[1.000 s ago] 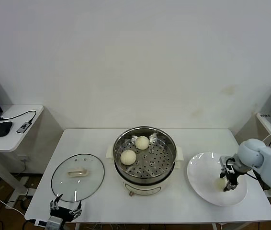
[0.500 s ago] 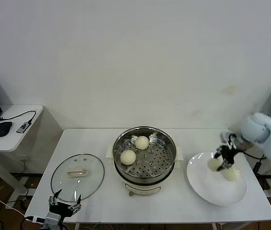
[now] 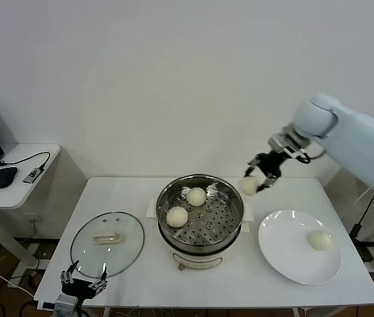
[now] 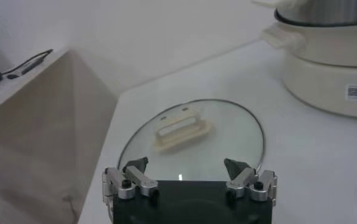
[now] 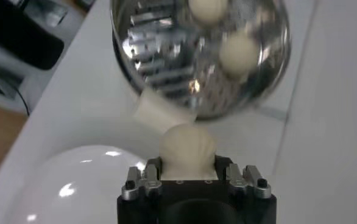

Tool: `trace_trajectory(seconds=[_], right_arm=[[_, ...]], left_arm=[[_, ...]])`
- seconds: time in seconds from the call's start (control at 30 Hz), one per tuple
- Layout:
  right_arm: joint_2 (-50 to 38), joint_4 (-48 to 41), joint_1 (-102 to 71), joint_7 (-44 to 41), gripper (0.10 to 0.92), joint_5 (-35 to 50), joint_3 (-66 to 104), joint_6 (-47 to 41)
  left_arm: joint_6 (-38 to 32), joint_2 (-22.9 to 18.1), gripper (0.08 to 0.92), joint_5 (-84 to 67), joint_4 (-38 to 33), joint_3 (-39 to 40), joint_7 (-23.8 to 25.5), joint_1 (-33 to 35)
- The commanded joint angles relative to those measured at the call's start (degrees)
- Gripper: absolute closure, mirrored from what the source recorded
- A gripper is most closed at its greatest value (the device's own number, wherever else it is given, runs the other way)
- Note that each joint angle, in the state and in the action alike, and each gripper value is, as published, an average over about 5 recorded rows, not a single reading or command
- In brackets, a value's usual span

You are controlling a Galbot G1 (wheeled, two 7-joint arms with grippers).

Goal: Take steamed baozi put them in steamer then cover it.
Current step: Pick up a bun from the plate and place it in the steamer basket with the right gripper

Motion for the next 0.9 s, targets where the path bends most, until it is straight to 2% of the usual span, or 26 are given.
trace_trajectory(seconds=[0.03,0.23,0.5,0.9], right_arm=[[12.20,2.21,4.78,-0.31,0.482,-6.47,-4.34,17.43],[14.06,6.36,2.94,0.43,0.482,-14.36,-6.66,21.44],[14.41,11.76,-0.63,2.28,0.482,-23.08,-7.02,22.11],[14.38,13.27,-6.14,2.86,0.482,-26.55,-6.80,21.75]], left_arm=[[-0.05,-0.28,0.177,-0.09,-0.82,-0.50,-0.09,0.60],[-0.03,-0.58,0.177,-0.10,-1.57,-0.63,-0.07,0.75],[0.13,-0.54,0.177,-0.16,-1.56,-0.18,0.17,0.48],[0.20,-0.59,0.177,-0.42,-1.98,-0.26,0.31,0.52]])
